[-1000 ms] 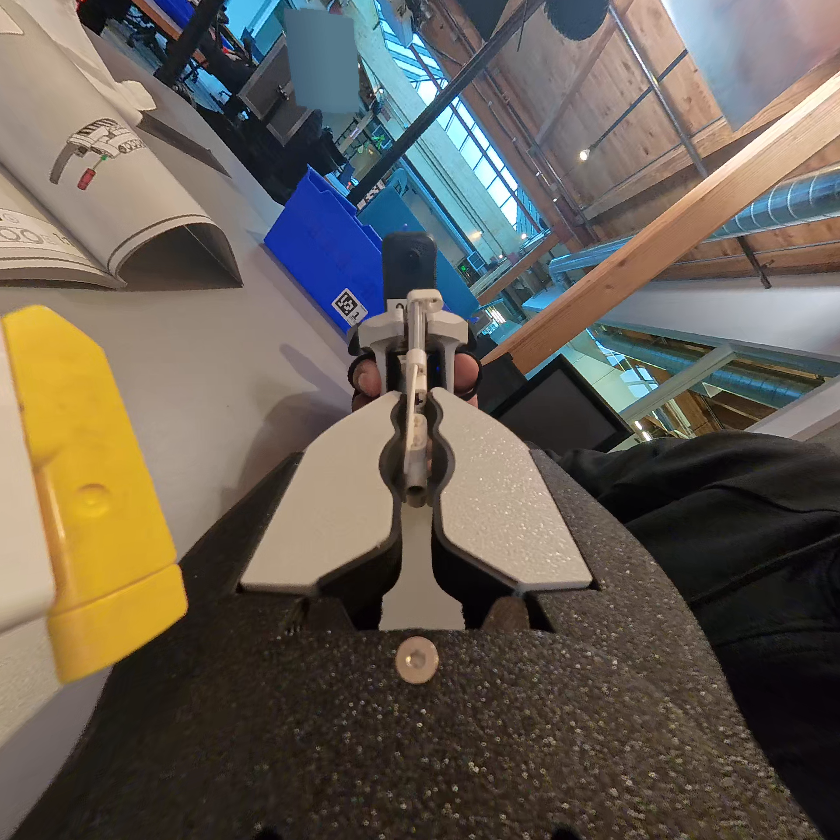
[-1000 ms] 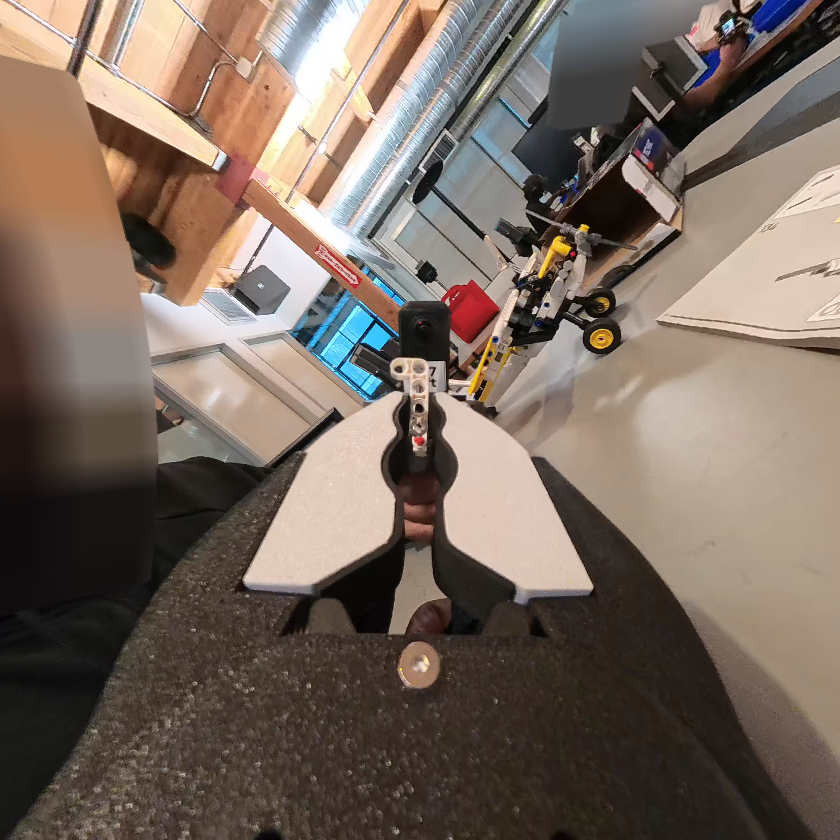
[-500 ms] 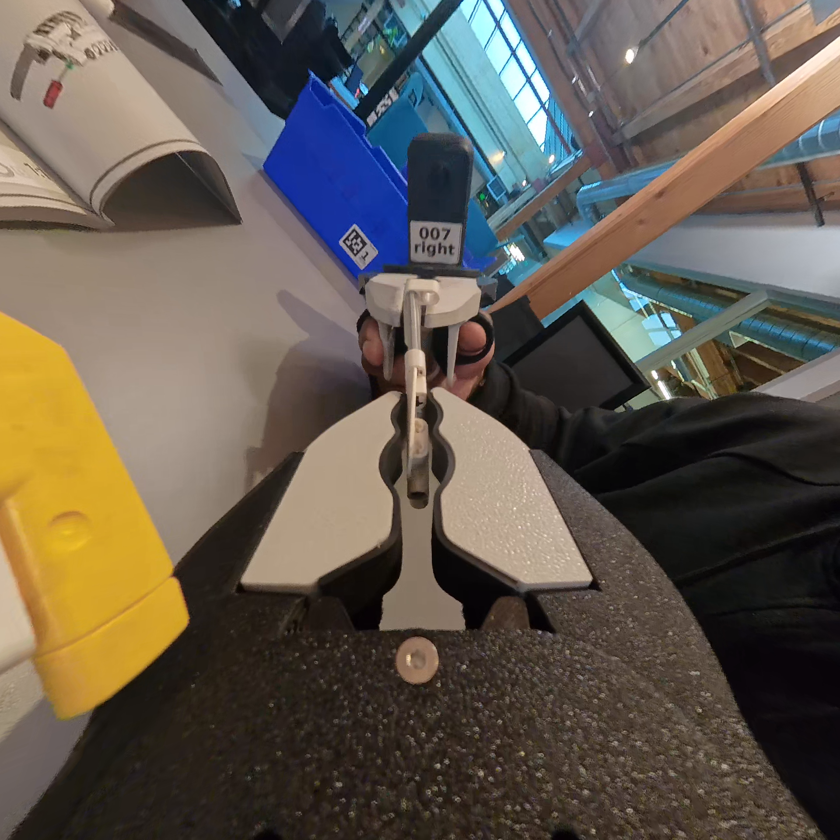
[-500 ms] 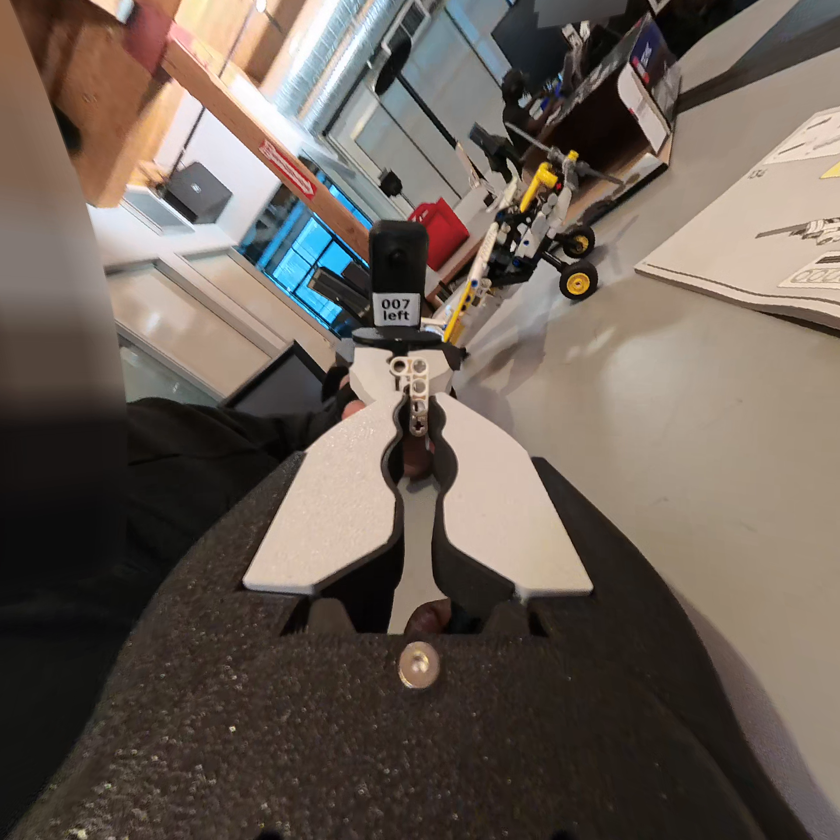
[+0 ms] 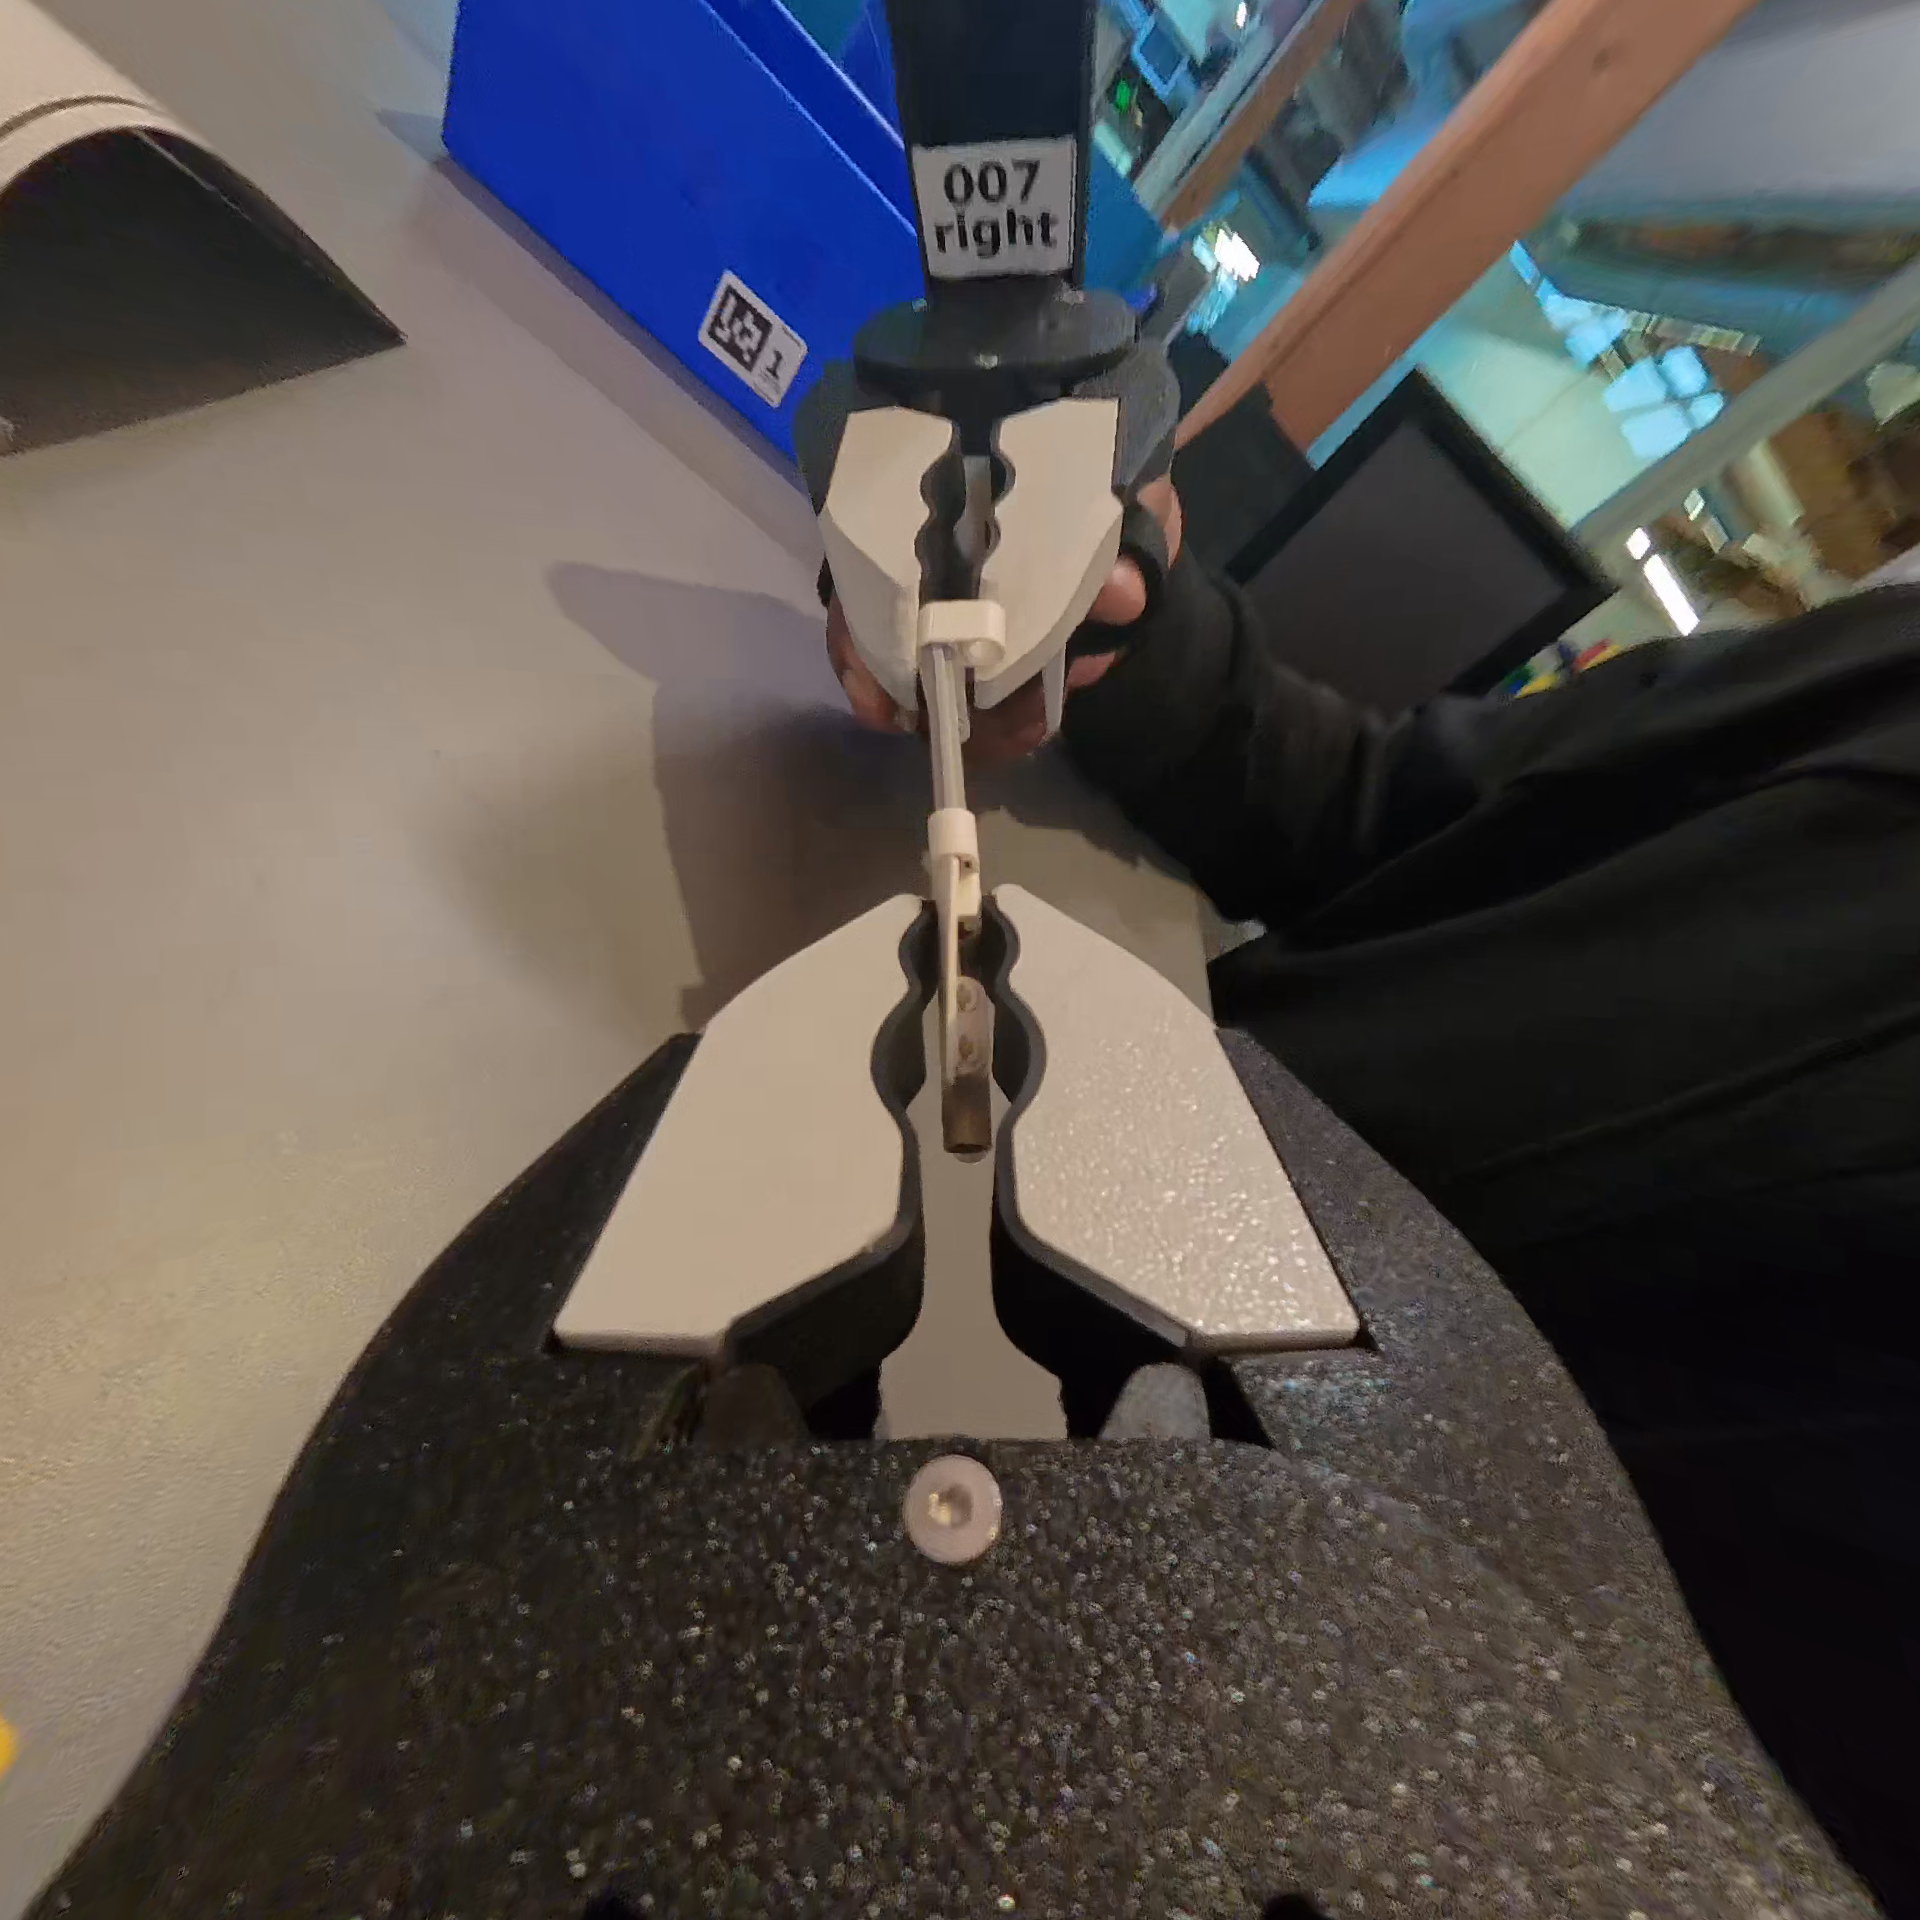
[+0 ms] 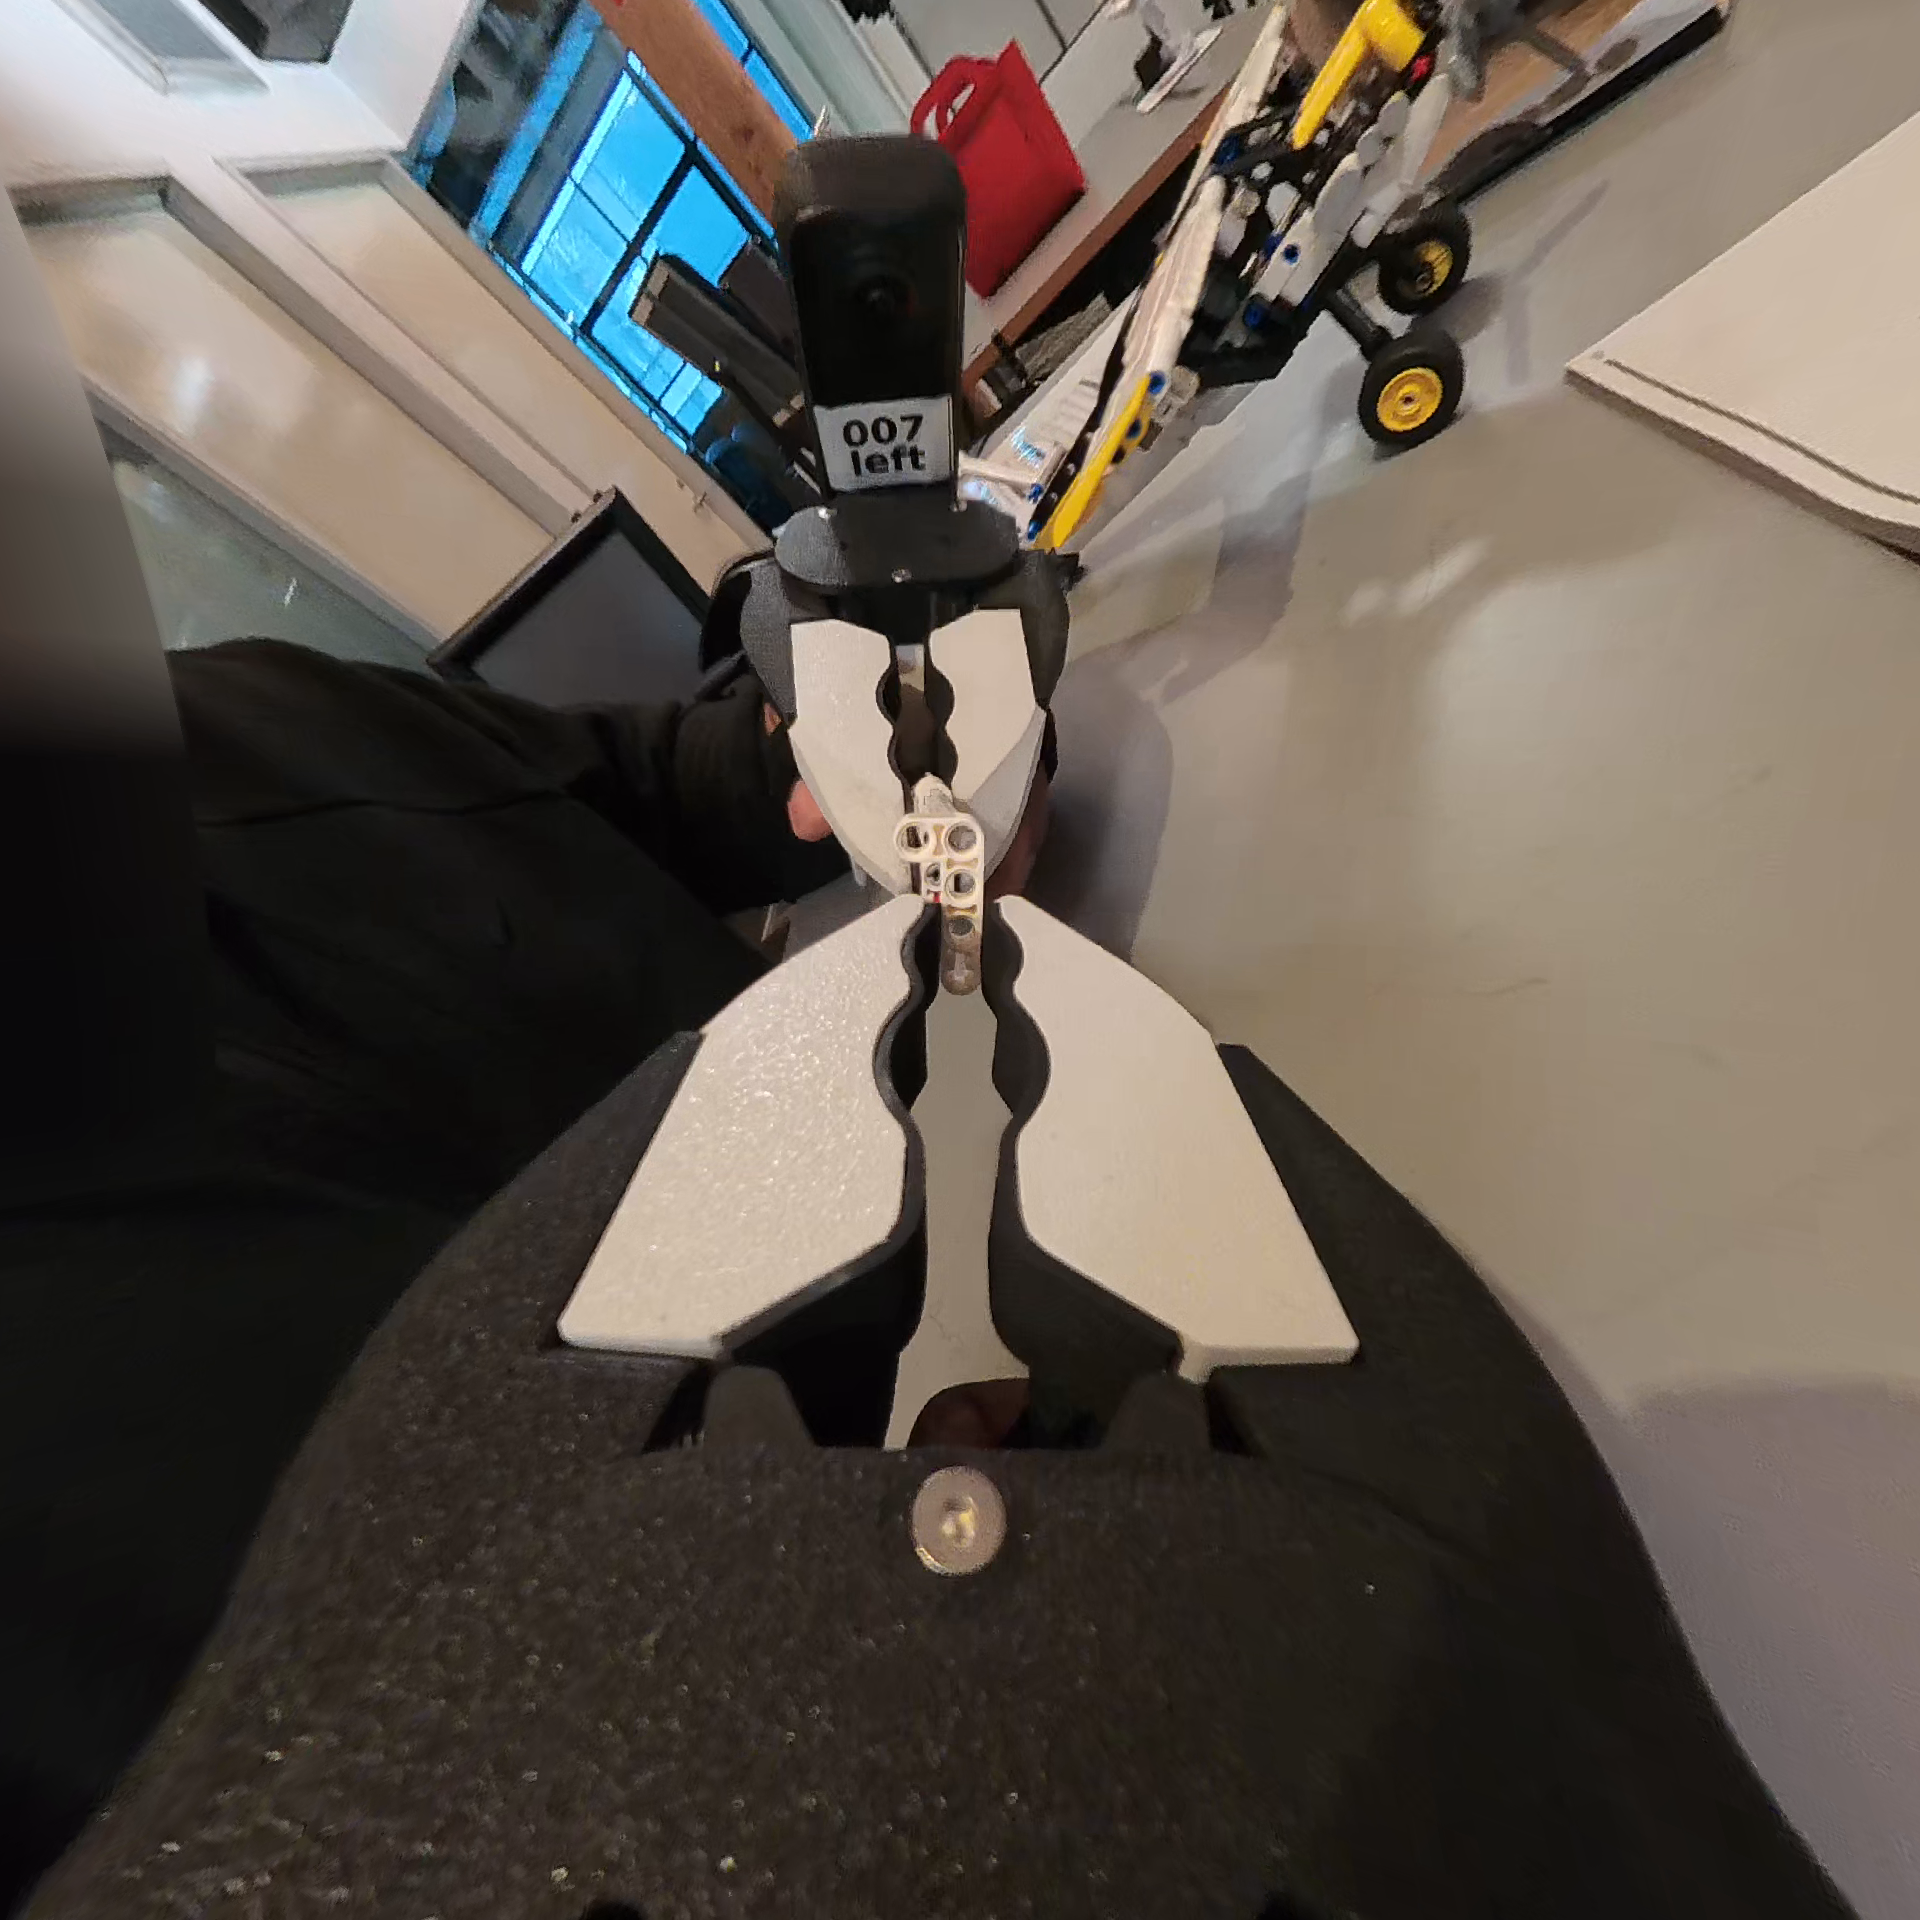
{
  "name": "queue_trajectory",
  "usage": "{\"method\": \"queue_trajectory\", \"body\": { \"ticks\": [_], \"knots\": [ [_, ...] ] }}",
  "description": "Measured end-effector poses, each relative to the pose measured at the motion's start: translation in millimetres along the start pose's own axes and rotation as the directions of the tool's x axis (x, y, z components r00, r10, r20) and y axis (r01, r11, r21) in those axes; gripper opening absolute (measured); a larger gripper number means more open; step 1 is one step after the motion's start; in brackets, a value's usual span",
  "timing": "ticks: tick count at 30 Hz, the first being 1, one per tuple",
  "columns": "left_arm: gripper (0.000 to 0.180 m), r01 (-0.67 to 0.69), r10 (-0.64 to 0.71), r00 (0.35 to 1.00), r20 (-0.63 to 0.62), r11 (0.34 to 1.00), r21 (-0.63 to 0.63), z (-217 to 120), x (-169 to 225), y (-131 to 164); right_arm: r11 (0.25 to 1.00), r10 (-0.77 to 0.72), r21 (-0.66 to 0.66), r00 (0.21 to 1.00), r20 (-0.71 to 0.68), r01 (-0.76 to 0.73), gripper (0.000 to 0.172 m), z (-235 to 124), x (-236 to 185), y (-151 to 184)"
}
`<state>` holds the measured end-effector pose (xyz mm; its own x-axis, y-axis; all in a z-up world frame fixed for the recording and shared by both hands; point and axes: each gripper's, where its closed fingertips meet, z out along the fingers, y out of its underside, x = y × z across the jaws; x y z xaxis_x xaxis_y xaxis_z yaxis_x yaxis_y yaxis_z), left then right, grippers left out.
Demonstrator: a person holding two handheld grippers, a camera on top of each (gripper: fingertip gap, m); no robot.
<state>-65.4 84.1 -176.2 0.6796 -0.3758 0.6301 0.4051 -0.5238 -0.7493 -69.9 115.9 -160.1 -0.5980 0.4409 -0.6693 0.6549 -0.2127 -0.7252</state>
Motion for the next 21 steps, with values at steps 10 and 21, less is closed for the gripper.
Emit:
{"method": "queue_trajectory", "body": {
  "ticks": [10, 21],
  "knots": [
    [0.008, -0.084, 0.076, 0.994, -0.082, 0.992, -0.093, 5.1, 13.3, 15.3, 0.989, -0.065, -0.131, 0.995, 0.076, 0.074, 0.007, 4.7, -17.9, 23.7],
    [0.008, -0.01, 0.006, 0.996, -0.084, 0.998, -0.055, 7.2, 10.0, 9.5, 0.993, -0.023, -0.111, 0.997, 0.069, 0.031, 0.007, 16.5, -14.9, 25.7]
  ]
}}
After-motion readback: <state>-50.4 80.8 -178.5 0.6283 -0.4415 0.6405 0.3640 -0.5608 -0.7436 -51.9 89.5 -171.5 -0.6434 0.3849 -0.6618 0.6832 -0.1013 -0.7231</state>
